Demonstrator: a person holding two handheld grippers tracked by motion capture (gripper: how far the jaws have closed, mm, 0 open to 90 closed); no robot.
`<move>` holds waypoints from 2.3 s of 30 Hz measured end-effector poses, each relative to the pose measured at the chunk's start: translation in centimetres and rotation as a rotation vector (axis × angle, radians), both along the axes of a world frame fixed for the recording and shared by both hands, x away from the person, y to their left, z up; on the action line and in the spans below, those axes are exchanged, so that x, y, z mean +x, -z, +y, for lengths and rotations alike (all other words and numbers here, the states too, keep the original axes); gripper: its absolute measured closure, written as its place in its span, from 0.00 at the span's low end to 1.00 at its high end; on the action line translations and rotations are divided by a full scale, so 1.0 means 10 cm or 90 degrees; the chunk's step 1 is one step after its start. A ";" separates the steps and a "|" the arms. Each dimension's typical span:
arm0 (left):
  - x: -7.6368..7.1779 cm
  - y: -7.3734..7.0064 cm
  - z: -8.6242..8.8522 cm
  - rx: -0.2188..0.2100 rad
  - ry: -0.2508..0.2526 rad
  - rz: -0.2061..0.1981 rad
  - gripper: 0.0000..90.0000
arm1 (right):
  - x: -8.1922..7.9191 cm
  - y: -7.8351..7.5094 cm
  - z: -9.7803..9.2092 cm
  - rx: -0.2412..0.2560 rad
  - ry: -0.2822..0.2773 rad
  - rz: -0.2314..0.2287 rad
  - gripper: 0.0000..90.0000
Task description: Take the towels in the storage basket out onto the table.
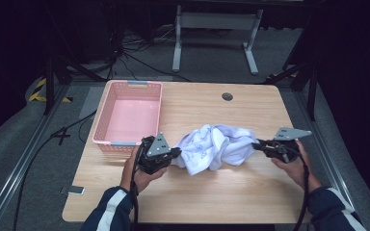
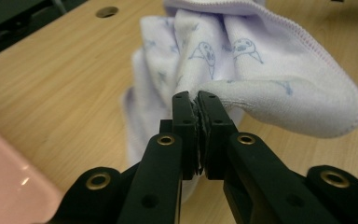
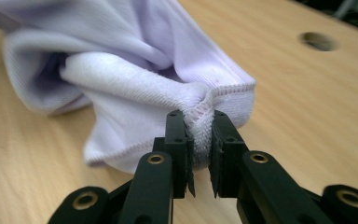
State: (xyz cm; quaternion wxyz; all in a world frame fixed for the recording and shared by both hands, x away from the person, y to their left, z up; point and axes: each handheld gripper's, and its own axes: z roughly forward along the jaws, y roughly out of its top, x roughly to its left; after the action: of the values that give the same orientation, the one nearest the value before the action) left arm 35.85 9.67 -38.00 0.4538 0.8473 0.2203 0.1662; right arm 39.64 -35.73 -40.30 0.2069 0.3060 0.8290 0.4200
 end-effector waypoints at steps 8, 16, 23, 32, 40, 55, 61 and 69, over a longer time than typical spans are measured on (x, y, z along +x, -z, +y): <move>-0.03 0.06 0.45 -0.014 -0.061 0.027 0.96 | -0.10 -0.10 -0.72 0.011 0.151 -0.041 0.88; -0.10 0.16 0.53 -0.018 -0.088 0.042 0.73 | -0.13 -0.11 -0.63 0.009 0.124 -0.042 0.65; -0.25 0.32 0.13 0.016 0.012 0.089 0.42 | -0.12 -0.07 -0.55 -0.011 0.089 -0.011 0.46; -0.17 0.74 -0.29 0.136 0.015 0.123 0.32 | -0.03 0.00 -0.48 0.015 0.073 0.025 0.41; -0.06 0.73 -0.26 0.165 -0.029 0.087 0.86 | 0.00 0.02 -0.46 0.056 0.034 0.011 0.91; -0.18 0.20 0.77 0.091 -0.148 -0.003 0.96 | -1.08 -0.14 0.31 -0.064 -0.461 0.029 0.92; -0.39 0.23 1.28 0.034 -0.194 0.005 0.96 | -1.17 0.30 0.40 -0.158 -0.472 0.142 0.91; -0.69 0.32 1.32 0.010 -0.053 0.096 0.81 | -1.08 0.27 0.28 -0.148 -0.394 0.151 0.61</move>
State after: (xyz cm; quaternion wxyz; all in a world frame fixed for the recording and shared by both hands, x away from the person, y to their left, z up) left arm 28.91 22.87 -41.16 0.4222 0.8508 0.2877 0.1227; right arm 28.83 -32.96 -42.96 0.0054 0.0614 0.9431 0.3267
